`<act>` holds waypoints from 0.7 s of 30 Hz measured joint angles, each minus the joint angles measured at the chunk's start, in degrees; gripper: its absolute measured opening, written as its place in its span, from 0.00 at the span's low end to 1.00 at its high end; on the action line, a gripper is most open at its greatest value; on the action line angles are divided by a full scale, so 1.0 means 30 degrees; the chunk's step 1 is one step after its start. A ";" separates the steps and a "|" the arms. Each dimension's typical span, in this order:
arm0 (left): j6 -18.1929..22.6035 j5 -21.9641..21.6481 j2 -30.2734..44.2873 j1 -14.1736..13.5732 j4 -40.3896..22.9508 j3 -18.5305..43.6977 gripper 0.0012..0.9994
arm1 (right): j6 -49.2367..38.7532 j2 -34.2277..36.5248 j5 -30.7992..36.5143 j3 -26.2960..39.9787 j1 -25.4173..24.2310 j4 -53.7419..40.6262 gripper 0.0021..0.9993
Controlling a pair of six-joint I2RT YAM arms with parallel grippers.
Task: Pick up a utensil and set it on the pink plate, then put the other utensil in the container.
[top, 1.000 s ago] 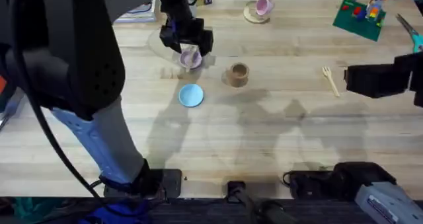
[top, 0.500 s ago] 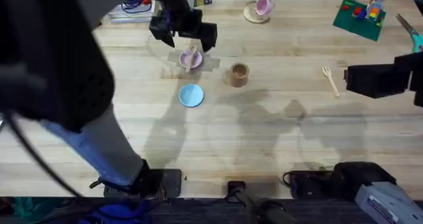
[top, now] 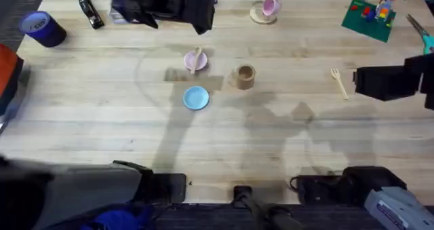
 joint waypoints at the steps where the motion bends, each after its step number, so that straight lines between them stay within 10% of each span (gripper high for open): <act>1: 0.0000 0.0000 -0.0463 0.0000 -0.0219 0.0000 0.99 | 0.0000 0.0000 0.0000 0.0000 0.0000 0.0006 1.00; 21: 0.0000 -0.0029 -0.7484 0.0000 -0.3732 0.0108 0.99 | 0.0000 0.0000 0.0000 0.0000 0.0000 0.0006 1.00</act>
